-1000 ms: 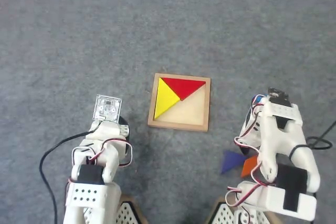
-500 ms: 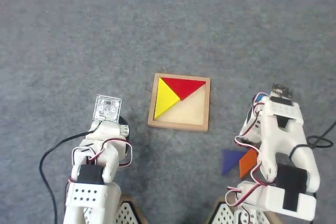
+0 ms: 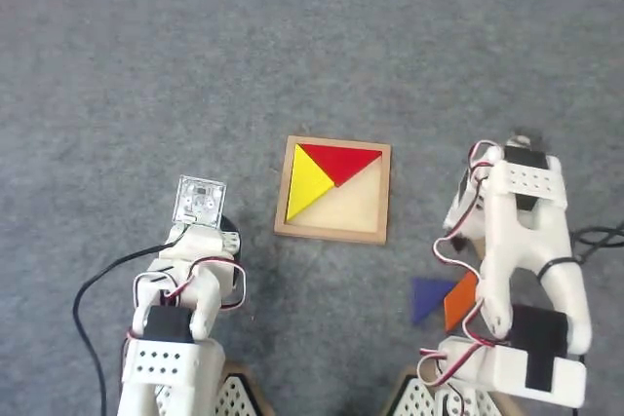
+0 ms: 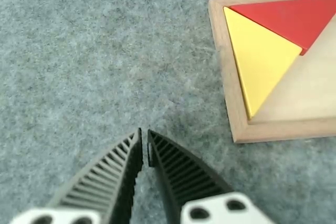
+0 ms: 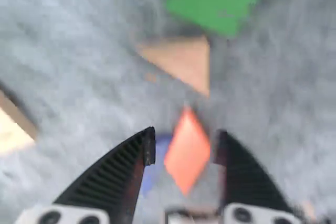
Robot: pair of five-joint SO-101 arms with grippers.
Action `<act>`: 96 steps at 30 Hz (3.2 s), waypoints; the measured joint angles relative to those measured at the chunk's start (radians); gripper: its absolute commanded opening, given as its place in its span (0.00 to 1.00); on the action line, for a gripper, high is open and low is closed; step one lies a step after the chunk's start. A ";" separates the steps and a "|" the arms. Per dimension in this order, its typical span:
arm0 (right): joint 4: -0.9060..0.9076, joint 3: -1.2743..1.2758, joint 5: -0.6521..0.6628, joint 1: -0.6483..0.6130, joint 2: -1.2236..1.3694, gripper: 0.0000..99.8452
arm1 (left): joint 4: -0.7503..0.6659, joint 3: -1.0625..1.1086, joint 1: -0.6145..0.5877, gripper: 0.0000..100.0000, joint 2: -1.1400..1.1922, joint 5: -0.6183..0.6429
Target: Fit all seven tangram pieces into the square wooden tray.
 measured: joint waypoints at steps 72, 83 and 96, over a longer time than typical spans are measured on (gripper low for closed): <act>-0.112 0.264 0.368 -0.127 0.032 0.19 | 0.000 0.000 0.000 0.02 0.000 0.000; -0.163 0.204 0.242 -0.086 0.097 0.11 | 0.000 0.000 0.000 0.02 0.000 0.000; -0.210 -0.077 0.011 -0.018 0.103 0.10 | 0.000 0.000 0.000 0.02 0.000 0.000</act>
